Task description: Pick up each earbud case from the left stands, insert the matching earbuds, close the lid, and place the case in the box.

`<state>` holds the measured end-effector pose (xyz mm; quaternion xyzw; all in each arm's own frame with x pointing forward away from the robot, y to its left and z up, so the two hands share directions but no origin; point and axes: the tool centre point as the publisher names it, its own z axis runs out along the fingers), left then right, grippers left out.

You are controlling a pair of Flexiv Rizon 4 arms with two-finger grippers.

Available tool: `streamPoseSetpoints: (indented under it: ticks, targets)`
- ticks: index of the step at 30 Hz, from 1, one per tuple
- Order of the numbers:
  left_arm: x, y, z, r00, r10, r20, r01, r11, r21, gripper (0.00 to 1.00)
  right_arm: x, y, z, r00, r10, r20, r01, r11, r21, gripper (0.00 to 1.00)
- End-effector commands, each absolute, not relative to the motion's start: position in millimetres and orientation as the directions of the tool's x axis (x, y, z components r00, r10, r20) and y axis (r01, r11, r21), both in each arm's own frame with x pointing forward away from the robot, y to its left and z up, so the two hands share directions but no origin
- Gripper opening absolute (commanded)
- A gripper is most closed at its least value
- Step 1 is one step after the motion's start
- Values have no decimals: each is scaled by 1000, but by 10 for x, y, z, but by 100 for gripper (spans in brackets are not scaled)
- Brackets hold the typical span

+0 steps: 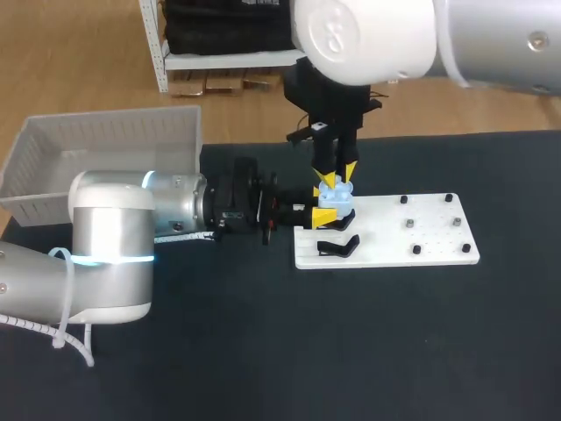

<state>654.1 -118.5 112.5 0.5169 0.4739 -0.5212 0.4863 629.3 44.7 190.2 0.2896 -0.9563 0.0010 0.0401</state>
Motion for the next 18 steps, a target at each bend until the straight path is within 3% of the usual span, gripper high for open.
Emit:
streamPoseSetpoints:
  ticks: [1,18]
  targets:
    - [6531,-1189,1115,11,-19,-1000,997,-72,12,0,6272,433,1905,-830,-554,72,-554,832,21,0]
    - [6531,-1189,1115,11,-19,-1000,997,-72,12,0,6304,506,1811,-844,-534,39,-534,845,12,0]
